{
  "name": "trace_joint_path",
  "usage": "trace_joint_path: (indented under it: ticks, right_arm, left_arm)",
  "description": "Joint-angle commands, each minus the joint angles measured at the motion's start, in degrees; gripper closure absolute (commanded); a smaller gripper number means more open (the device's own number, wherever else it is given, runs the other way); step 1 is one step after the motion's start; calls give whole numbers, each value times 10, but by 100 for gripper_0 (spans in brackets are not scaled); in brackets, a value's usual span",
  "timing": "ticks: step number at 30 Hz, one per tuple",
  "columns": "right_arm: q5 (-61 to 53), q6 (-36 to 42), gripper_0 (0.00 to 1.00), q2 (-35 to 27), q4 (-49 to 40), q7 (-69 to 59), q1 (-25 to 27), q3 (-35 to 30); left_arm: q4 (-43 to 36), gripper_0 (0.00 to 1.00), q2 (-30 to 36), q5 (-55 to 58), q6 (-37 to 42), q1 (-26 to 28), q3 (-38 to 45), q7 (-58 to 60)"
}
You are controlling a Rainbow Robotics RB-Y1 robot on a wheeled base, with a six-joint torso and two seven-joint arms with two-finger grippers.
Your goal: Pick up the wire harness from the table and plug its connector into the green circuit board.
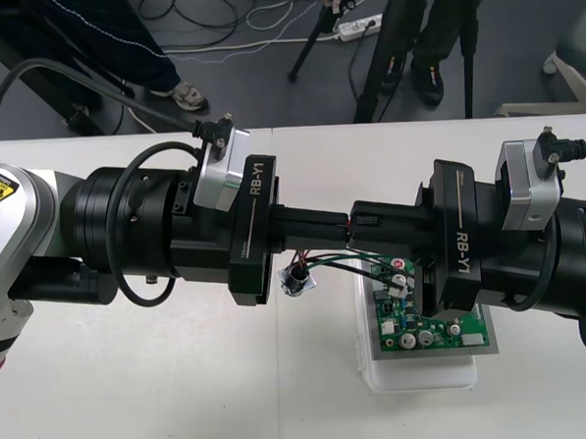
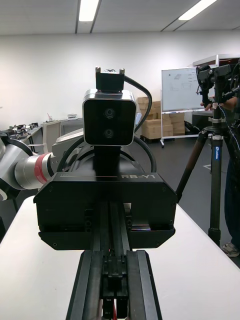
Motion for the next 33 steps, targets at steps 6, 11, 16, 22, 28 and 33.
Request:
trace_joint_path:
  ticks: [6,11,16,22,28,33]
  right_arm:
    - [-13,7,90,9,-19,34,-1,-5]
    - [-13,7,0,9,-19,34,-1,-6]
    - [-13,6,0,9,-19,37,-1,-6]
    - [-14,7,0,9,-19,40,-1,-7]
    - [-15,6,0,8,-19,40,1,-14]
    - [-15,6,0,-2,-19,39,8,-18]
  left_arm:
    - [-15,100,-10,13,-6,-17,-11,-1]
    - [-15,100,-10,13,-6,-17,-11,-3]
    - [-15,100,-10,13,-7,-16,-11,-5]
    - [-15,100,-10,13,-6,-16,-11,-8]
    - [0,100,0,21,-7,-11,-10,-18]
    - [0,100,15,24,-7,1,-7,-28]
